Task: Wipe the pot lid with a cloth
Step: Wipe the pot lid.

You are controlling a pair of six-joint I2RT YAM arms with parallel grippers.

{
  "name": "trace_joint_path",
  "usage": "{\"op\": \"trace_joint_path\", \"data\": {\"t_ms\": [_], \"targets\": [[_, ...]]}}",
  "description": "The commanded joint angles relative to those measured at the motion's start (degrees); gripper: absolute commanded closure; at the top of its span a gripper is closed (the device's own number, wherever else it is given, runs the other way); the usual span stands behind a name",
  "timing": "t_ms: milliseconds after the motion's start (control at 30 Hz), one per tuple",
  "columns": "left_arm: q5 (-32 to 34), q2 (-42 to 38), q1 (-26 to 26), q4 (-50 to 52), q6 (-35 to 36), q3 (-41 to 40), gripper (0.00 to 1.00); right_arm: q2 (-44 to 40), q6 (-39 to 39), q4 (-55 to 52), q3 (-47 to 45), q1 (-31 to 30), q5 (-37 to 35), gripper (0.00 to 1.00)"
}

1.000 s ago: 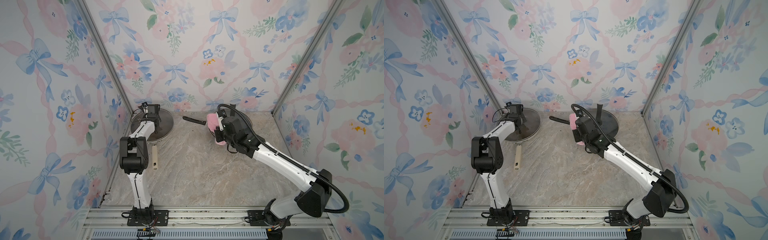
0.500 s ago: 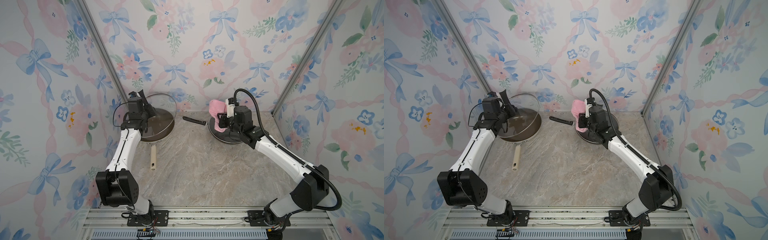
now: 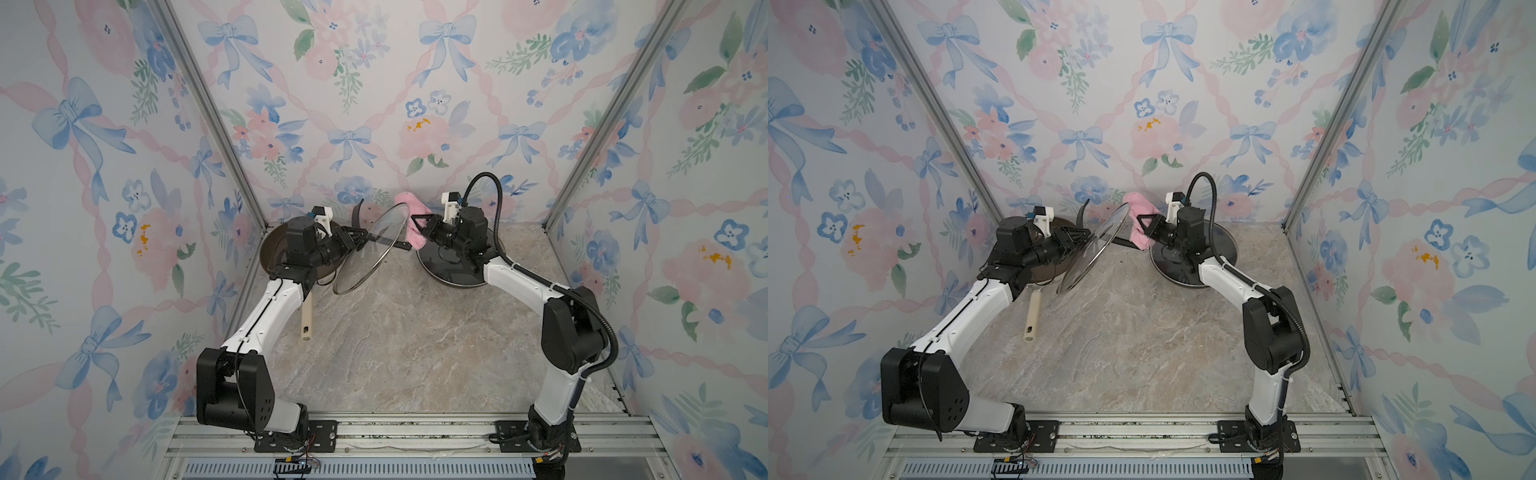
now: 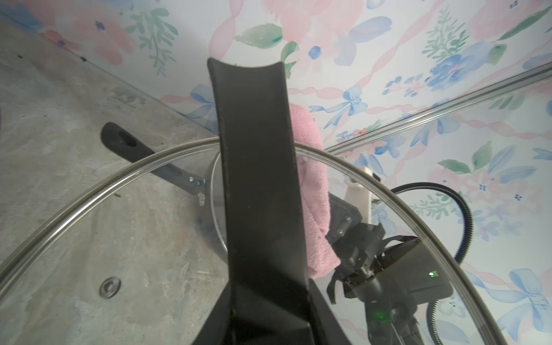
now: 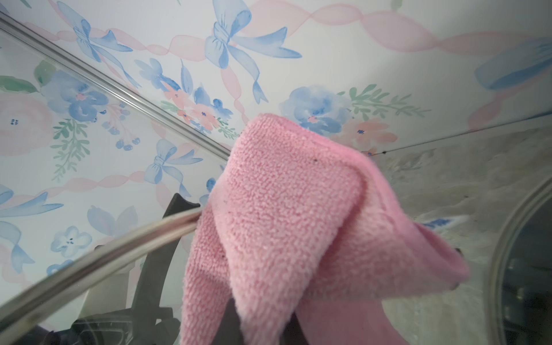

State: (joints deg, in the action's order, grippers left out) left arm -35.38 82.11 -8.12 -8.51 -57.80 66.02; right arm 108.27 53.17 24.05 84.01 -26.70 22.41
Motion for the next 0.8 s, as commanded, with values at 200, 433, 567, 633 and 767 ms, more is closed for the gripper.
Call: {"op": "trace_joint_path", "data": {"t_ms": [200, 433, 567, 633, 767], "targets": [[-1.91, 7.76, -1.84, -28.11, -15.59, 9.33, 0.93, 0.65, -0.57, 6.48, 7.56, -9.04, 6.1, 0.93], [-5.86, 15.05, -1.84, -36.74, -25.5, 16.47, 0.93, 0.89, -7.53, 3.21, 20.51, -12.94, 6.49, 0.94], [-9.09, 17.07, -2.6, -39.2, -29.97, 18.73, 0.92, 2.37, -7.93, 4.63, 27.16, -11.1, 1.6, 0.95], [-11.77, 17.73, -3.3, -39.39, -31.09, 20.24, 0.93, 4.77, -8.25, 5.11, 31.46, -9.24, -0.93, 0.95], [-15.12, 17.96, -3.84, -39.39, -32.0, 21.91, 0.93, 12.29, -7.21, 3.95, 42.73, -5.48, -5.83, 0.95]]}}
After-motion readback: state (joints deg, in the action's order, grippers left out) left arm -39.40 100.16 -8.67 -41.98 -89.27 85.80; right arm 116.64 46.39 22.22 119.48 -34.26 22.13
